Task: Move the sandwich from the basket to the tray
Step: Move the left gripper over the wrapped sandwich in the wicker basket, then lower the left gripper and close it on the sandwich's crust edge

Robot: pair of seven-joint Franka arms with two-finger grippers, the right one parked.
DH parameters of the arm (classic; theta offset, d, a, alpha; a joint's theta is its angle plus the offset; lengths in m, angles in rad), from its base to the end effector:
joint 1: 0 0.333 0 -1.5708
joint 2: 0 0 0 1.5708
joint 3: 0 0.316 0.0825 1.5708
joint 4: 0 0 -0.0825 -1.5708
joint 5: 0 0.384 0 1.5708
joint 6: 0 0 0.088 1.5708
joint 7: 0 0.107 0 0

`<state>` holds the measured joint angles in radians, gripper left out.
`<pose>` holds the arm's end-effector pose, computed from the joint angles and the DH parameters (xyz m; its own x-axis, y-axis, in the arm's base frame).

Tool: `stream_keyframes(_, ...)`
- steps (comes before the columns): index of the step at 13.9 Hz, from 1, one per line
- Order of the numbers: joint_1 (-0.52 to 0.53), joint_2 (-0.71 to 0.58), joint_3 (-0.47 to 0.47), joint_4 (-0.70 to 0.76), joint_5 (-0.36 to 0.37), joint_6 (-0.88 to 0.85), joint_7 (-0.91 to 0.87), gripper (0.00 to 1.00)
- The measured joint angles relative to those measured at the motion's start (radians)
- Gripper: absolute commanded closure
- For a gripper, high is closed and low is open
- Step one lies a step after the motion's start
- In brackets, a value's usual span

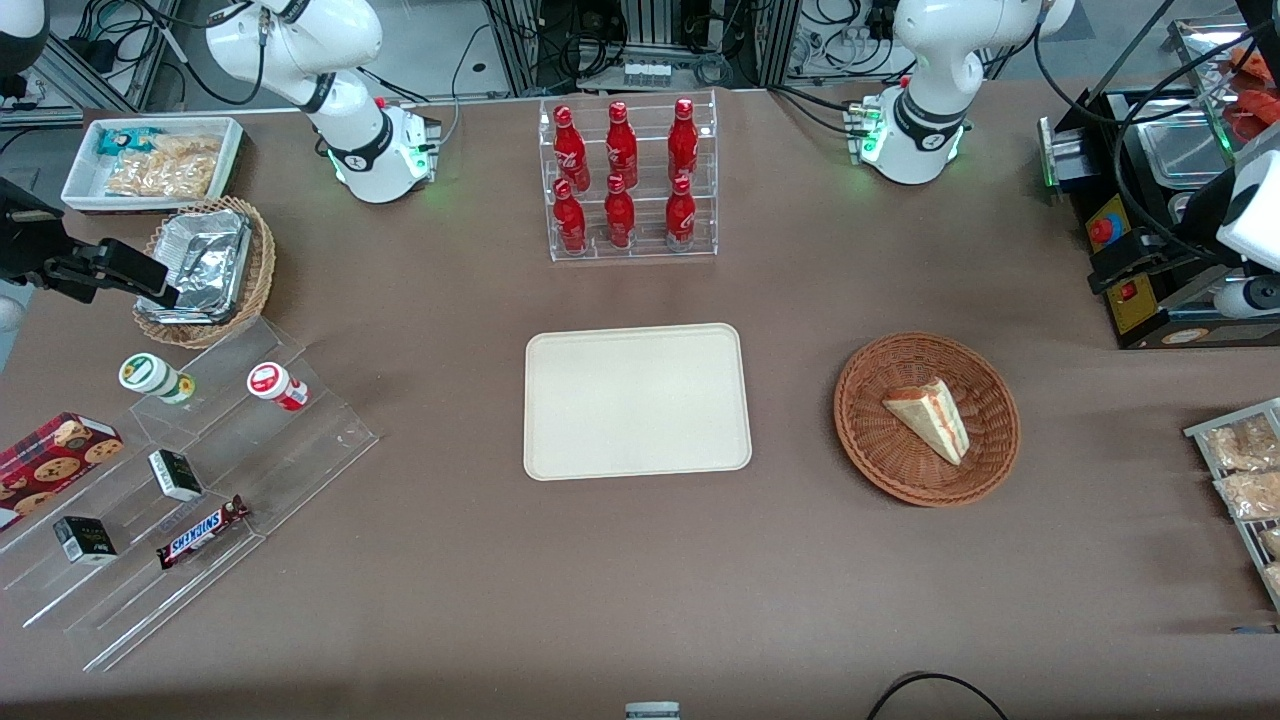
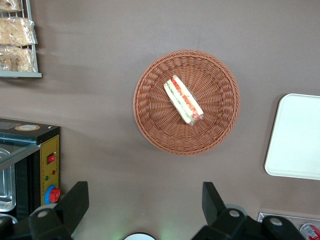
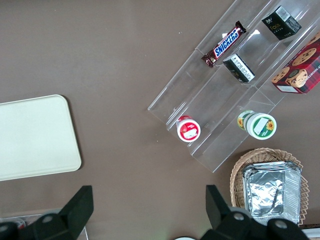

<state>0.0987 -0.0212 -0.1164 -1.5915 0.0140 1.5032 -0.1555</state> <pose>0.5403 -0.0087 0.6206 0.9883 0.1385 -0.0638 0.1371 -0.9902 -0.0267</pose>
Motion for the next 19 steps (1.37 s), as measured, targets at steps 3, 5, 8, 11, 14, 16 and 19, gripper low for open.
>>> stream_keyframes(3,0.000,0.002,-0.001,-0.001,0.001,-0.002,0.000,0.00)
stream_keyframes(5,0.000,0.014,-0.001,-0.003,0.002,-0.001,0.000,0.00)
stream_keyframes(8,0.000,0.084,-0.002,-0.029,0.003,0.048,-0.001,0.00)
stream_keyframes(11,0.000,0.152,-0.007,-0.105,0.003,0.172,-0.039,0.00)
stream_keyframes(14,-0.006,0.169,-0.017,-0.225,0.003,0.345,-0.148,0.00)
stream_keyframes(16,-0.022,0.168,-0.022,-0.317,0.003,0.468,-0.285,0.00)
stream_keyframes(19,-0.061,0.168,-0.026,-0.423,0.002,0.592,-0.515,0.00)
